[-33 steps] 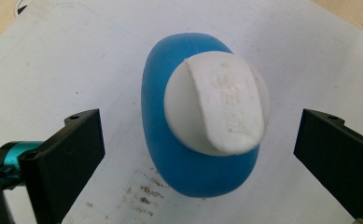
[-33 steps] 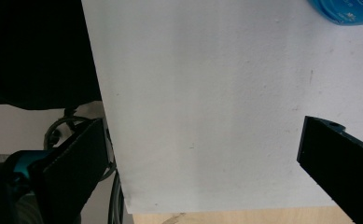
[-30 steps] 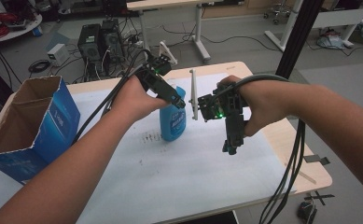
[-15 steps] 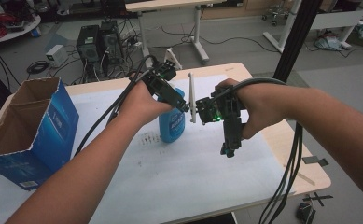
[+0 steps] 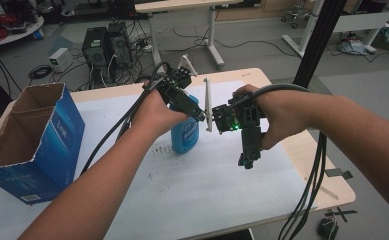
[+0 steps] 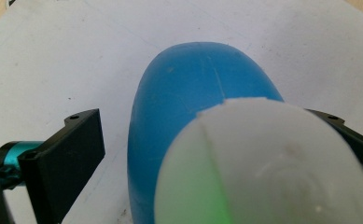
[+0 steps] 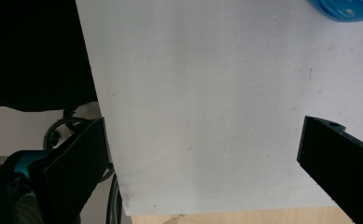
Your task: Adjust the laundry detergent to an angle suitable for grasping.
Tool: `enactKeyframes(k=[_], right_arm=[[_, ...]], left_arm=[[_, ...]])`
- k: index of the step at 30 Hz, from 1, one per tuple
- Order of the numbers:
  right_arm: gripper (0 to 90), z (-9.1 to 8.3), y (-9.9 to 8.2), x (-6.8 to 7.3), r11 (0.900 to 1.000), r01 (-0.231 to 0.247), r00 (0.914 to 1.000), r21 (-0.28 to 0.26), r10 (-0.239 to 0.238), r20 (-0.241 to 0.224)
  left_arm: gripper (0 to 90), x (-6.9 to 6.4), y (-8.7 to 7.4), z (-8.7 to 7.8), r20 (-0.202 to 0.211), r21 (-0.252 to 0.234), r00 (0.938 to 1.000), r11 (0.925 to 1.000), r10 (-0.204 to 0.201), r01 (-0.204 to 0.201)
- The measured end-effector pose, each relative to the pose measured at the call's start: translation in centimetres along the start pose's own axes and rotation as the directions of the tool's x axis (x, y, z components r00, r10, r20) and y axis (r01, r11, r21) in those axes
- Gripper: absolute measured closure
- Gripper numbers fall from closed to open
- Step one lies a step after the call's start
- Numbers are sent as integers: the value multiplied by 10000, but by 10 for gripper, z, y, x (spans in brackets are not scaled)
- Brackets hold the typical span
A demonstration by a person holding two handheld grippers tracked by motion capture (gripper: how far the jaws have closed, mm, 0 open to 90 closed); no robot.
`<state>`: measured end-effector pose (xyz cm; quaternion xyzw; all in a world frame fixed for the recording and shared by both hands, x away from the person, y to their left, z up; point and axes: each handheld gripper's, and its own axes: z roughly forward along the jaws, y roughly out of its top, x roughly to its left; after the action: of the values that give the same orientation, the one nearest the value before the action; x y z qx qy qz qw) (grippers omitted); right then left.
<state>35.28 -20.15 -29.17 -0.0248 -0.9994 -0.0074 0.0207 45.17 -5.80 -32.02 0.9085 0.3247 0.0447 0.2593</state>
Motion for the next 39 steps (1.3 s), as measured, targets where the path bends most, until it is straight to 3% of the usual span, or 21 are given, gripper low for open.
enactKeyframes(k=[5, 7, 11, 39], right_arm=[[16, 0, 0, 0, 10000, -17, 10000, 3, 17, 22], [16, 0, 0, 0, 10000, -14, 10000, 1, 14, 20], [16, 0, 0, -1, 10000, -12, 10000, 7, 12, 27], [16, 3, 0, -1, 10000, -28, 10000, 28, 28, 19]], left_arm=[[29, 0, 0, -1, -183, -39, 9998, 10000, -27, 26], [92, 0, 0, -2, -203, -35, 9998, 10000, 12, -12], [93, -1, 0, -4, -124, -189, 9999, 9998, -8, 6], [208, -1, 0, -1, -276, -32, 9996, 9999, 104, -105]])
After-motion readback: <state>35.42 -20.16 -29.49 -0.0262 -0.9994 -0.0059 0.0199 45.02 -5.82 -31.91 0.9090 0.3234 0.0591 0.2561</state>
